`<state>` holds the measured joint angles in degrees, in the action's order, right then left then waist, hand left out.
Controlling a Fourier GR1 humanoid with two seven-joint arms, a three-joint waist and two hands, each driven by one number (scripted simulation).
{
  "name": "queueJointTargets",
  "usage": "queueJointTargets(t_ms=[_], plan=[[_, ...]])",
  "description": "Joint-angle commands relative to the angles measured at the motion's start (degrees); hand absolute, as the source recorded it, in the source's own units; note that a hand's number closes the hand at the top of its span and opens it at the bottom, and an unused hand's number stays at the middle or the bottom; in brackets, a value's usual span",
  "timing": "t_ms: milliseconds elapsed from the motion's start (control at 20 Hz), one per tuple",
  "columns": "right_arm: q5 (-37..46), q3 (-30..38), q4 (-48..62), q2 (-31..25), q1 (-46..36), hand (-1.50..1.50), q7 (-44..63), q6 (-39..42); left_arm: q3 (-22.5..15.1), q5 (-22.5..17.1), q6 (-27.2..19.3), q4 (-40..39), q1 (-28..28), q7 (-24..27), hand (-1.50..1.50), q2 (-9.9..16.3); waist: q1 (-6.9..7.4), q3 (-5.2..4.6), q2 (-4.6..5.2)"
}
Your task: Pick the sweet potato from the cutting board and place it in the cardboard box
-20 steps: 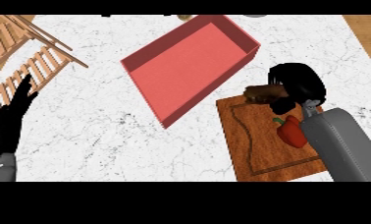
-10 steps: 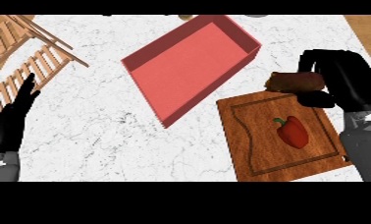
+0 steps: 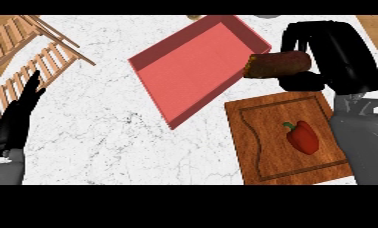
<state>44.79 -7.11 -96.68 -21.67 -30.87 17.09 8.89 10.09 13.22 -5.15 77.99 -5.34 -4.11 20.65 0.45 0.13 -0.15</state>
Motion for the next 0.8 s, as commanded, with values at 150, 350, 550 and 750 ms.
queueJointTargets(t_ms=[150, 350, 550, 750], plan=[[-1.1, 0.6, 10.5, 10.8, -14.2, 1.50, 6.3, -1.1, 1.7, 0.0, 1.2, -5.0, -3.3, 2.0, 0.00, 1.7, 0.42, -0.18, 0.38], [-0.6, 3.5, 23.2, 14.8, -20.9, 1.50, 5.0, -6.3, -0.7, 1.5, -0.5, -1.2, -2.1, -0.1, 0.00, -1.6, 0.87, -0.15, 0.46], [-1.3, 6.6, 35.7, 18.4, -28.8, 1.50, 4.5, -10.2, -0.5, 1.4, -0.2, -2.6, -2.9, 1.0, 0.00, -1.7, 1.38, -0.17, 0.70], [-0.6, 8.1, 46.6, 19.9, -34.4, 1.50, 1.9, -13.5, -0.2, 0.5, 1.4, 1.6, -1.4, -1.6, 0.00, -1.2, 1.27, -0.14, 0.51]])
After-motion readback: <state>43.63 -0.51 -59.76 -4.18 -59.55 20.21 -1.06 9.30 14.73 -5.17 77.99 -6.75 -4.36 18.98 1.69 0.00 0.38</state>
